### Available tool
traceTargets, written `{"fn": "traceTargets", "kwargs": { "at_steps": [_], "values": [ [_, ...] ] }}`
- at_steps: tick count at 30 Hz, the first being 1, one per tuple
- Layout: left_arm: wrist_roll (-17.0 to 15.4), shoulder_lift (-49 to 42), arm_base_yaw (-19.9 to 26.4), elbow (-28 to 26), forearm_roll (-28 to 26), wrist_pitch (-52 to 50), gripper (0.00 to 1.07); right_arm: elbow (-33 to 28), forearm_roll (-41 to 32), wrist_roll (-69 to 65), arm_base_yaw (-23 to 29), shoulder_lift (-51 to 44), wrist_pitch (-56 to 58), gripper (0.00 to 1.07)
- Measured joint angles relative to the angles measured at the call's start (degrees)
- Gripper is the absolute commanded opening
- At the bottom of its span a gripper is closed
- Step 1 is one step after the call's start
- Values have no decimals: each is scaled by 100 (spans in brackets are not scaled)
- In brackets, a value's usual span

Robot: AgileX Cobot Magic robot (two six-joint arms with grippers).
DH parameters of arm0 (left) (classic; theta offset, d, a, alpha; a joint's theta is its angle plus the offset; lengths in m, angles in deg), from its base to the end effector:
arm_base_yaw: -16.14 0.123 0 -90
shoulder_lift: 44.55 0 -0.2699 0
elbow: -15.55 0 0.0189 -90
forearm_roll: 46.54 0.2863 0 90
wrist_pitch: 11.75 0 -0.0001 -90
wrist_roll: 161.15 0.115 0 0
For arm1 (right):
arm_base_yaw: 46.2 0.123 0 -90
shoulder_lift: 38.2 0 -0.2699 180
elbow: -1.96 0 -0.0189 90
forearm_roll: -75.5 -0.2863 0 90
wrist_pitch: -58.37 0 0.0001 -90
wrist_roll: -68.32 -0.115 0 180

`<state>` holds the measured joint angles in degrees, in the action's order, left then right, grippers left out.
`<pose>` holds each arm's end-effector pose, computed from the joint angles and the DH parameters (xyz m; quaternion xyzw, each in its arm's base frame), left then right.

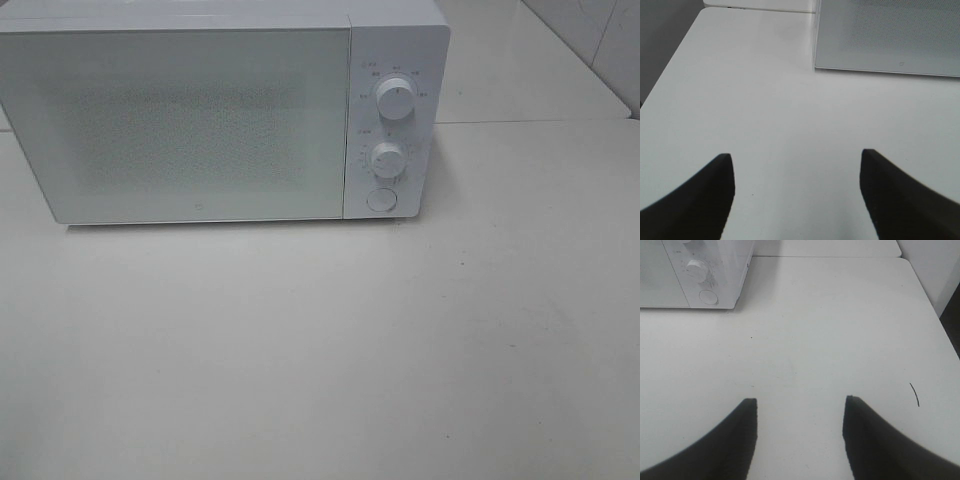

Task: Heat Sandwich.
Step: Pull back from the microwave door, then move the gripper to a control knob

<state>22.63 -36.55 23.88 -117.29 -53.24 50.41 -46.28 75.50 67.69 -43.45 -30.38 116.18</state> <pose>0.0597 -0.0039 0.2873 -0.0259 0.8523 -0.0059 0.5225 0.0646 0.0031 0.2886 -0.0155 0.8379 0.0161 0.5454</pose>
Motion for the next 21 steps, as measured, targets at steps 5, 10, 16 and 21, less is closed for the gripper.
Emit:
{"fn": "traceTargets", "kwargs": {
  "at_steps": [5,10,16,21],
  "values": [
    [0,0,0,0,0,0,68,0,0,0,0,0,0,52],
    [0,0,0,0,0,0,68,0,0,0,0,0,0,52],
    [0,0,0,0,0,0,68,0,0,0,0,0,0,52],
    [0,0,0,0,0,0,68,0,0,0,0,0,0,56]
  ]
}}
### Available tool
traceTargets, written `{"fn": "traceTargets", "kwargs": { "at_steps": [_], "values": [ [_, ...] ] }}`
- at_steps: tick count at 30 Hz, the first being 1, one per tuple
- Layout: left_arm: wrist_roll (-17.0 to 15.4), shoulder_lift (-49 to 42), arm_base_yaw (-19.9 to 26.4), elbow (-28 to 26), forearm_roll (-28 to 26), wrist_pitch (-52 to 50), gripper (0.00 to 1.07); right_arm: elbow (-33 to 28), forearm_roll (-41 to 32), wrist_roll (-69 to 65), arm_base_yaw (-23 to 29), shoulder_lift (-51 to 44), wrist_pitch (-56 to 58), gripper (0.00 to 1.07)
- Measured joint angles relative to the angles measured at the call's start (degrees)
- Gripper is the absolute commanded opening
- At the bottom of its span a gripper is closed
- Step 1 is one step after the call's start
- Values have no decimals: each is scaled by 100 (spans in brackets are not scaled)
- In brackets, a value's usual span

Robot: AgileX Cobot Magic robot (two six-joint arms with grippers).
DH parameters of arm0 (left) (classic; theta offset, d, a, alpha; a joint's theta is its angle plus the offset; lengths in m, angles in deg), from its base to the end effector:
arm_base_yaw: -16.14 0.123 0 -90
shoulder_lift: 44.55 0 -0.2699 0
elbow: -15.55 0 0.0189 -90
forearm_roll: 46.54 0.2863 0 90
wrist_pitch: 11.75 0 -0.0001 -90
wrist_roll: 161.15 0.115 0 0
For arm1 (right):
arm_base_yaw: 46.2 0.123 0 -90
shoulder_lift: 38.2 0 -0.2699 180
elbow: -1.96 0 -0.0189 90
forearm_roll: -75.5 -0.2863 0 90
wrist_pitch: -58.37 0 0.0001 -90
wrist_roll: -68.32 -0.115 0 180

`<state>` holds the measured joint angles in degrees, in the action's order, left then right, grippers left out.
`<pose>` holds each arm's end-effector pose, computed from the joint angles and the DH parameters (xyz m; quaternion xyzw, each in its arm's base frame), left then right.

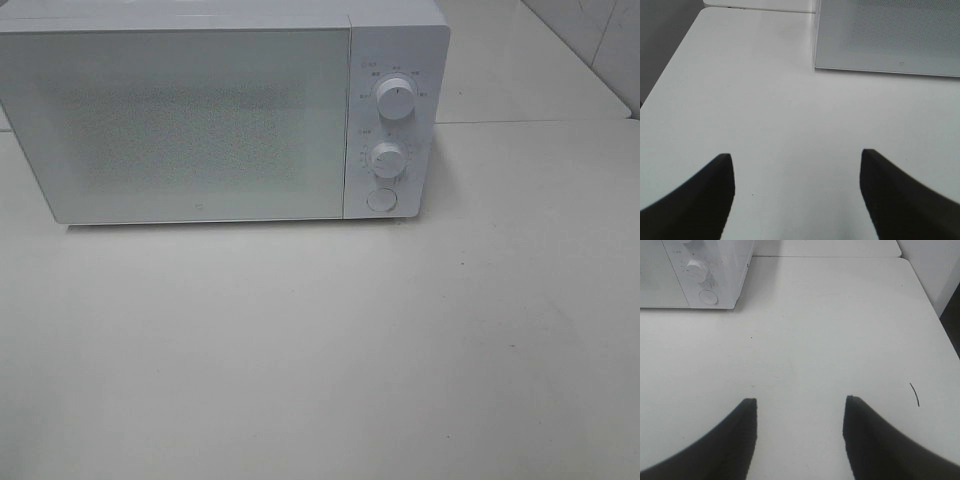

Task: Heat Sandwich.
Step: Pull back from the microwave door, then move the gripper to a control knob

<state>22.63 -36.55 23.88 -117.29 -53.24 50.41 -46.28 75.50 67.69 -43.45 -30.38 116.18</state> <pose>0.0597 -0.0039 0.2873 -0.0259 0.8523 -0.0059 0.5225 0.0646 0.0031 0.2886 -0.0155 0.8379 0.0161 0.5454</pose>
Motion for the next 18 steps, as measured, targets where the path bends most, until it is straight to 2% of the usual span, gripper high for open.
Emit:
{"fn": "traceTargets", "kwargs": {
  "at_steps": [3,6,10,18],
  "values": [
    [0,0,0,0,0,0,68,17,0,0,0,0,-29,66],
    [0,0,0,0,0,0,68,74,0,0,0,138,-149,71],
    [0,0,0,0,0,0,68,80,0,0,0,487,-516,71],
    [0,0,0,0,0,0,68,-74,0,0,0,1289,-2452,70]
  ]
}}
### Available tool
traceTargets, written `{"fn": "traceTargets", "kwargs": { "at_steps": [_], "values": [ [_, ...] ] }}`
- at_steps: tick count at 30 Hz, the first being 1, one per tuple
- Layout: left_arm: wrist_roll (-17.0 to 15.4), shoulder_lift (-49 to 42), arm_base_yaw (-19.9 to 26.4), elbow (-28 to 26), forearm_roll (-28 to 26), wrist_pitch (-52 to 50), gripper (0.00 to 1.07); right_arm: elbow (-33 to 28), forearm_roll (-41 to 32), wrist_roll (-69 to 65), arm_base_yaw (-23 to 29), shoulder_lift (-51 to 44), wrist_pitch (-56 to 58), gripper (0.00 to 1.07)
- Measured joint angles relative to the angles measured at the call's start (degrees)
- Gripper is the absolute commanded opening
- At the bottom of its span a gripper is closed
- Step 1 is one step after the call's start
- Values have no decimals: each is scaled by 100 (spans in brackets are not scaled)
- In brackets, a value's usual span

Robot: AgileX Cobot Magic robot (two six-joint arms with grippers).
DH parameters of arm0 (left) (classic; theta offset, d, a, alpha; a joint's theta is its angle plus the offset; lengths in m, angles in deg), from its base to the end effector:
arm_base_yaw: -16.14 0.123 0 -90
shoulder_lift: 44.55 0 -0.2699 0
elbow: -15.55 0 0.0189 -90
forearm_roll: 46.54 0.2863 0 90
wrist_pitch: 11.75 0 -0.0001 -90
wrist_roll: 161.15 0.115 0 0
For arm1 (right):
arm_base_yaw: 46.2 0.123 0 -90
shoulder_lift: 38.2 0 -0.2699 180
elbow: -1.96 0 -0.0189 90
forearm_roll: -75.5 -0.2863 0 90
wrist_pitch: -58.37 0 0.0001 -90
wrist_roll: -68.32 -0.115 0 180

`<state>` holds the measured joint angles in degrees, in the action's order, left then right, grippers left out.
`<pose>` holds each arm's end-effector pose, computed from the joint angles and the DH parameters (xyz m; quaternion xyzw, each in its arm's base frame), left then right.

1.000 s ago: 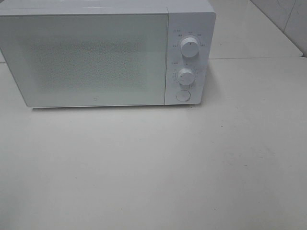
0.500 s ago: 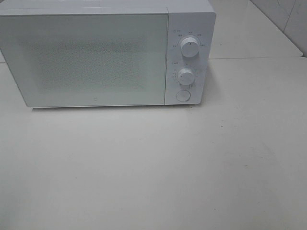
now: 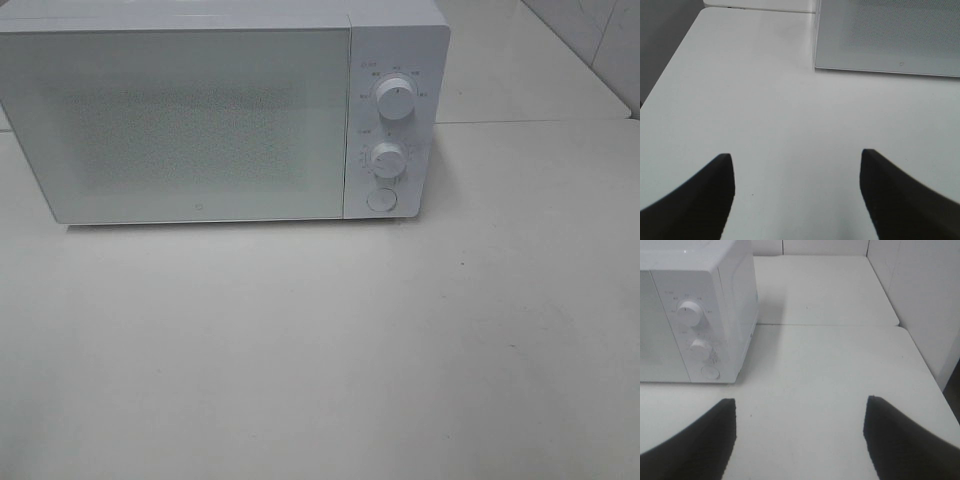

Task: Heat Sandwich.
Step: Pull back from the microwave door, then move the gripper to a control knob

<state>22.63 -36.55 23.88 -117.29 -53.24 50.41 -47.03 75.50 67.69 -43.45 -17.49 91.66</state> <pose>0.0597 -0.0039 0.2873 -0.0259 0.8523 -0.0059 0.5225 0.1214 0.0058 0.3096 -0.0145 0.7824 0.0184 0.6223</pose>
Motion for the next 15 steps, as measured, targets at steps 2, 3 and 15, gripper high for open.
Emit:
{"fn": "traceTargets", "kwargs": {
  "at_steps": [2,3,15],
  "values": [
    [0,0,0,0,0,0,68,-97,0,63,0,258,-476,70],
    [0,0,0,0,0,0,68,-132,0,109,6,361,-670,70],
    [0,0,0,0,0,0,68,-458,0,888,739,2114,-3415,70]
  ]
}}
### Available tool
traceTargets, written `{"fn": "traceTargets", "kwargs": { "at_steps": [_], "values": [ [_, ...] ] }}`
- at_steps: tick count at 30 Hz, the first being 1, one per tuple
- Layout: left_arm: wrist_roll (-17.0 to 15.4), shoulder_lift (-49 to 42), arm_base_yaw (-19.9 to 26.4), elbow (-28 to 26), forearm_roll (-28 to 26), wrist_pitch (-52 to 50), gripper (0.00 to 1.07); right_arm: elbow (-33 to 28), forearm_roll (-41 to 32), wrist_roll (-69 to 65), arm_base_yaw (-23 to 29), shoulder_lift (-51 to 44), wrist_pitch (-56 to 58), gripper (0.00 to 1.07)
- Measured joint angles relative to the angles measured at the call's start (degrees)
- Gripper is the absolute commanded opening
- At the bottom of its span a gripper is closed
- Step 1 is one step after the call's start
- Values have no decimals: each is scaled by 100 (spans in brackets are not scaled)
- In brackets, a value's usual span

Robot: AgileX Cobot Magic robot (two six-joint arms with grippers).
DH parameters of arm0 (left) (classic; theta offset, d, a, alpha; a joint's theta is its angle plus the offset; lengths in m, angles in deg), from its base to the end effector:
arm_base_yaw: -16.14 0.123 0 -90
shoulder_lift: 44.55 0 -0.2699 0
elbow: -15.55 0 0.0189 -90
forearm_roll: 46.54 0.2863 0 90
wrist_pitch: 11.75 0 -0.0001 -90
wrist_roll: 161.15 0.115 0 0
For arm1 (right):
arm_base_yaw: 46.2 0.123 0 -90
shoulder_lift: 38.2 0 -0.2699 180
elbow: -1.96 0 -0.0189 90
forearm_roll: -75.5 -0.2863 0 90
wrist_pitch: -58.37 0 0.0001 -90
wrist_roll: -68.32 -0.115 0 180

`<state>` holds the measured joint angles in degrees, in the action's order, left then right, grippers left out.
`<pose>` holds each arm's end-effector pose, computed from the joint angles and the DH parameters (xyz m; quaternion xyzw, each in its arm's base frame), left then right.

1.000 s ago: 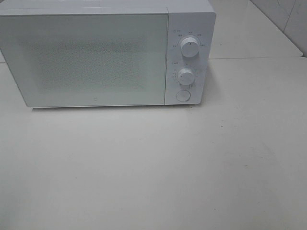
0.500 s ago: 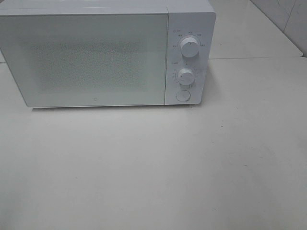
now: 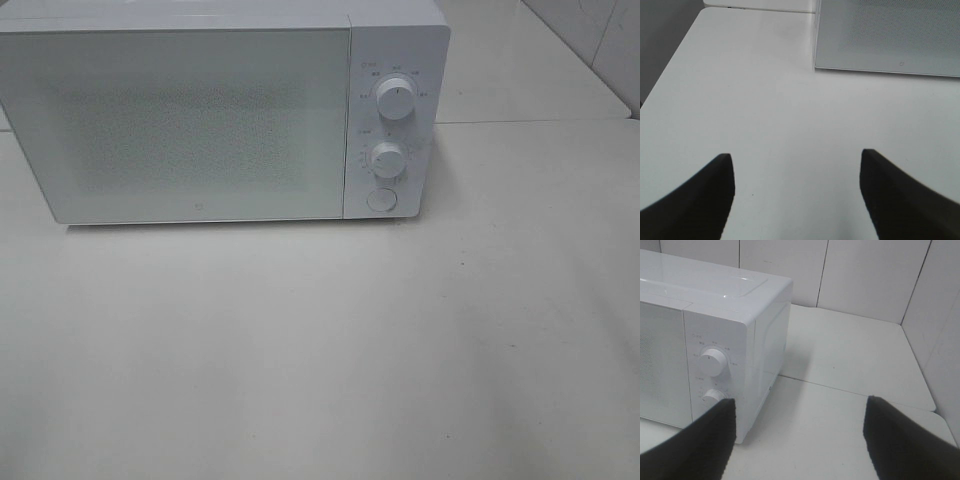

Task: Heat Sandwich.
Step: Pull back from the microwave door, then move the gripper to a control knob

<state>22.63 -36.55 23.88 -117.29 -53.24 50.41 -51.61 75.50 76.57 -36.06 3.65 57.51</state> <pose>0.0597 -0.0039 0.2873 -0.0259 0.8523 -0.0059 0.5225 0.1973 0.0353 0.2856 -0.1174 0.7252 0.0112 0.6783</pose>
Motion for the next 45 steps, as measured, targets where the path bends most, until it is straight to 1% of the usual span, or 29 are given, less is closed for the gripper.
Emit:
{"fn": "traceTargets", "kwargs": {
  "at_steps": [1,3,7,8,11,12,14,16,17,20,22,26,27,28,30,31,32,35,36,37,40,41,43,45],
  "values": [
    [0,0,0,0,0,0,68,0,0,6,97,372,-350,70],
    [0,0,0,0,0,0,68,0,0,11,143,521,-516,70],
    [0,0,0,0,0,0,68,0,0,11,493,1404,-1278,70],
    [0,0,0,0,0,0,68,0,0,11,493,1404,-1278,70],
    [0,0,0,0,0,0,68,0,0,11,819,2080,-1816,69],
    [0,0,0,0,0,0,68,0,0,11,819,2080,-1816,69],
    [0,0,0,0,0,0,68,0,-86,11,968,2372,-2057,69],
    [0,0,0,0,0,0,68,0,-372,11,1180,2813,-2372,69],
    [0,0,0,0,0,0,68,0,-372,11,1180,2813,-2372,69],
    [0,0,0,0,0,0,68,0,-756,132,1461,3272,-2767,69],
    [0,0,0,0,0,0,68,-6,-831,178,1541,3398,-2848,69],
    [0,0,0,0,0,0,68,-17,-1444,573,1982,4005,-3317,69],
    [0,0,0,0,0,0,68,-17,-1444,573,1982,4005,-3317,69],
    [0,0,0,0,0,0,68,-17,-1748,739,2154,4217,-3604,69],
    [0,0,0,0,0,0,68,-17,-2034,917,2355,4423,-3902,69],
    [0,0,0,0,0,0,68,-17,-2034,917,2355,4423,-3902,69],
    [0,0,0,0,0,0,68,-17,-2378,1106,2555,4647,-4228,69],
    [0,0,0,0,0,0,68,-17,-2979,1352,2876,4950,-4738,69],
    [0,0,0,0,0,0,68,-17,-2979,1352,2876,4950,-4738,69],
    [0,0,0,0,0,0,68,-17,-3329,1438,3060,5134,-4990,69],
    [0,0,0,0,0,0,68,29,-3627,1513,3226,5449,-5248,69],
    [0,0,0,0,0,0,68,29,-3627,1513,3226,5449,-5248,69],
    [0,0,0,0,0,0,68,212,-3913,1513,3317,5741,-5317,69],
    [0,0,0,0,0,0,68,281,-4005,1513,3323,5821,-5346,69]
  ]
}}
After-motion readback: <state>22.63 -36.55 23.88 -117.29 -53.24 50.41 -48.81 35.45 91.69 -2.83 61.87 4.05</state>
